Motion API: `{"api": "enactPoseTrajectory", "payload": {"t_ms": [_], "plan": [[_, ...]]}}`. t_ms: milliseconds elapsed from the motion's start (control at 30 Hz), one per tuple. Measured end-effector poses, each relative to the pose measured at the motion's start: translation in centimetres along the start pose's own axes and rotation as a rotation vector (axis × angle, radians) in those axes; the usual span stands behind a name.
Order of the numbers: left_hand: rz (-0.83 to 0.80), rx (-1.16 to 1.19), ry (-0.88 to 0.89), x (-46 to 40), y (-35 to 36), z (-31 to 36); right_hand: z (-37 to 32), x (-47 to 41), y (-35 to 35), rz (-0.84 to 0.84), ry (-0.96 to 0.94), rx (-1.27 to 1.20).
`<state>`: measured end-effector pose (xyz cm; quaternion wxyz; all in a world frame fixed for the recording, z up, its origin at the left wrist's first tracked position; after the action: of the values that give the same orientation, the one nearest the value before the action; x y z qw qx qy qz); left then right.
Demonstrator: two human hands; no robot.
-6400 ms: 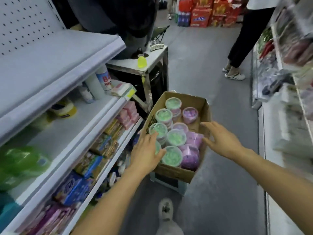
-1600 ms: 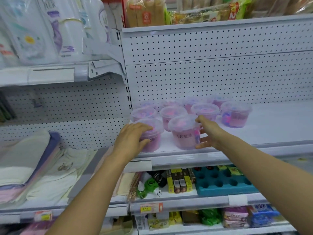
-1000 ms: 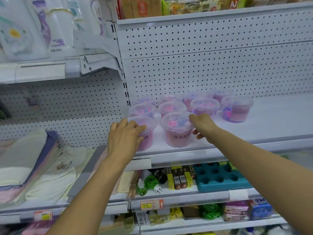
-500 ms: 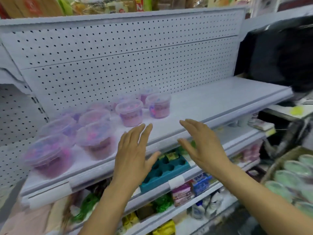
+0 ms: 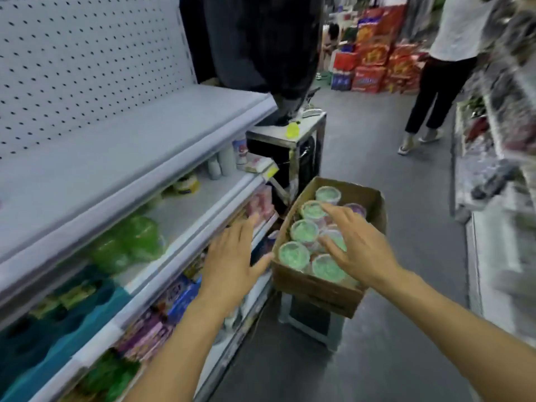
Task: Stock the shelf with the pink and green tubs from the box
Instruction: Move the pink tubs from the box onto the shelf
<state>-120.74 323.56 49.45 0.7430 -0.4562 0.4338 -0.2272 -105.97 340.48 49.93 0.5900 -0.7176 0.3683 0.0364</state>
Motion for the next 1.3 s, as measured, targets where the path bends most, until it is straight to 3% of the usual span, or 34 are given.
{"api": "enactPoseTrajectory", "payload": {"t_ms": [367,833,1067,1200,1300], "plan": [[-0.384,0.146,0.144,-10.2,17.8,6.8,20.4,1.0,5.0,-0.178,0.46,0.021],[-0.685,0.329,-0.017,-28.6,40.5,4.2,35.7,-10.6,21.2,-0.394,0.772,-0.054],[-0.877,0.29,0.157,-30.6,53.1,8.4,43.5,-12.4,29.6,-0.416,1.012,-0.132],[-0.834,0.013,0.478,-30.8,59.1,10.2,47.9,-12.5,34.3,-0.395,1.197,-0.188],[-0.865,-0.196,0.623,-30.3,62.4,10.4,50.3,-13.1,37.7,-0.386,1.245,-0.191]]}}
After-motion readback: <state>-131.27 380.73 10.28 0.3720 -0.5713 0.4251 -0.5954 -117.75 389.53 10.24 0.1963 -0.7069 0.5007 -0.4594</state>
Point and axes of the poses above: each hand's wrist, its own x-axis away from the middle knuckle, its own y-axis out of the palm, z = x × y, the point moved 5 cm from there along -x, towards the middle knuckle, and after that the axes turned 9 degrees about z, right-handed, at the moved point
